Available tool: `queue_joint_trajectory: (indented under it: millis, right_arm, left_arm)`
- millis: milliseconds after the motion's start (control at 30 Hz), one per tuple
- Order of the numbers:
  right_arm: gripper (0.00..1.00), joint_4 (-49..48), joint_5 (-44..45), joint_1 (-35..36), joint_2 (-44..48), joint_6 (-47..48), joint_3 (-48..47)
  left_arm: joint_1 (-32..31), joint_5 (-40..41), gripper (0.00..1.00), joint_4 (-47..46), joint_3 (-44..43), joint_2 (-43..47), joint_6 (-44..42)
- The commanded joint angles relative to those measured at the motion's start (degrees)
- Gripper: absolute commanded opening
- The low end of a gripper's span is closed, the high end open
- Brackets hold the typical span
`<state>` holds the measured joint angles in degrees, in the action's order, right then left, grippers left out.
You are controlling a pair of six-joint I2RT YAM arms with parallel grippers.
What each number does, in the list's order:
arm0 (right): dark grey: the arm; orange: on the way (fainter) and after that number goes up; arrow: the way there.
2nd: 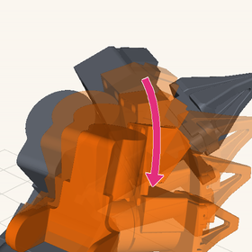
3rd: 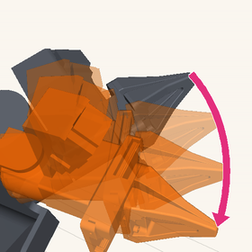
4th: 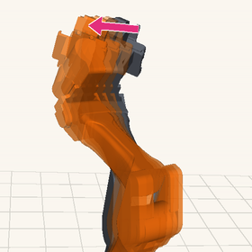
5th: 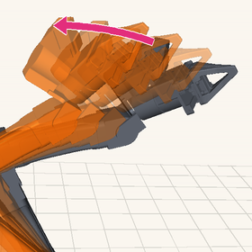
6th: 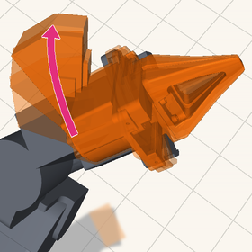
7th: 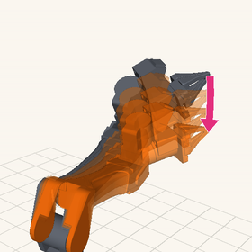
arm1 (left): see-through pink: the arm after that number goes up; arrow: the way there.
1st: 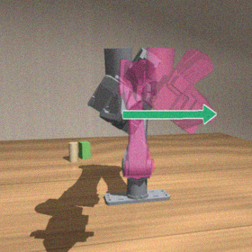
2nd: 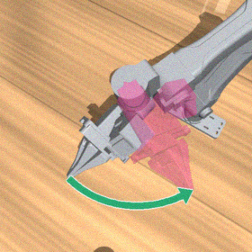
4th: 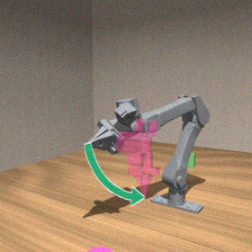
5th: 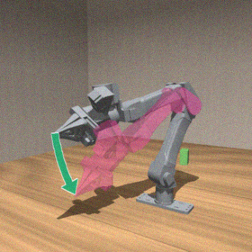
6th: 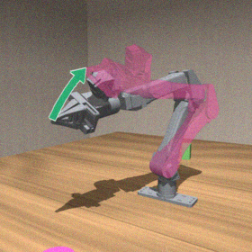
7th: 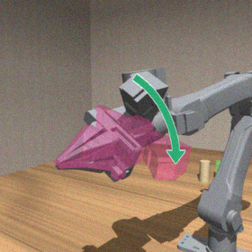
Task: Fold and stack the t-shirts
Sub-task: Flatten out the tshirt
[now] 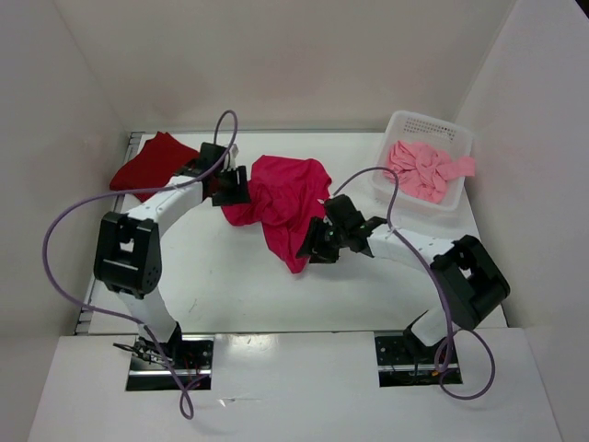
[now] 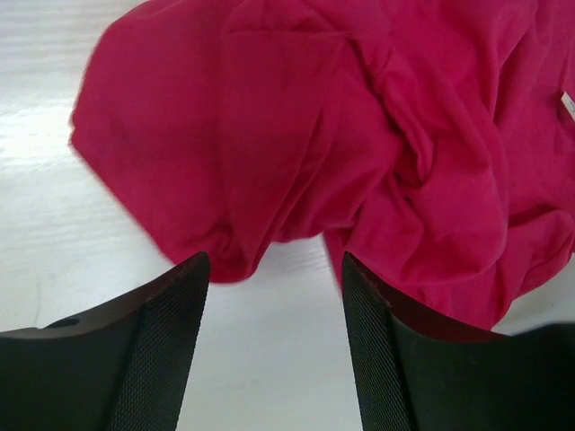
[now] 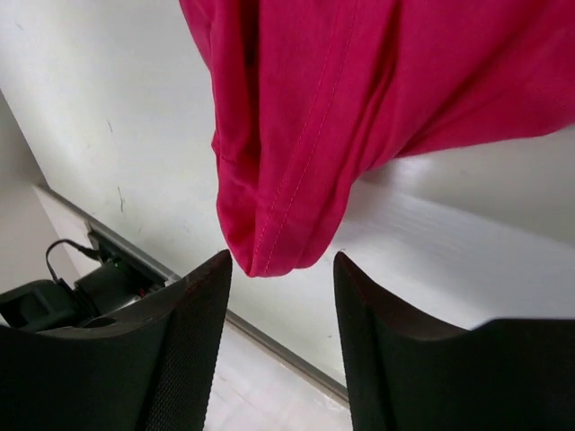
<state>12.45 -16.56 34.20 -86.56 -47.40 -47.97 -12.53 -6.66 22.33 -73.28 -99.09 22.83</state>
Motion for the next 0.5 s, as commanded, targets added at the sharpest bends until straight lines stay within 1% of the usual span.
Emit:
queue_joint_trajectory:
  millis: [0,67,233,333,367,400,467]
  right_arm:
    - [0.56,-3.56,-1.2,1.66,-0.97,-2.87,-0.73]
    - [0.56,-3.57,-1.2,2.19,-2.38,-2.88,-0.73]
    - [0.54,-4.97,-2.52,4.91,-4.93,-4.28,-1.25]
    - [0.45,-6.03,-1.81,4.92,-6.07,-4.99,-0.73]
    - [0.38,-6.03,-1.2,4.92,-6.07,-4.99,-1.34]
    - [0.34,-6.03,-1.2,4.92,-6.86,-4.99,-1.34]
    - [0.23,-6.03,-0.67,4.92,-7.39,-4.99,-2.39]
  left_arm:
    - [-1.26,1.65,0.68,-1.67,-5.55,-3.73,0.37]
    - [-2.84,3.57,0.7,-1.67,-7.22,-6.54,-0.15]
    - [-3.46,6.56,0.7,-1.15,-11.09,-11.91,-1.9]
    - [-3.46,6.05,0.7,-1.15,-12.41,-13.92,-2.44]
    - [-3.46,6.04,0.7,-1.15,-12.42,-13.94,-2.96]
    - [-3.46,5.52,0.7,-1.15,-13.03,-14.9,-2.97]
    - [-3.99,4.82,0.7,-1.15,-13.65,-15.7,-2.97]
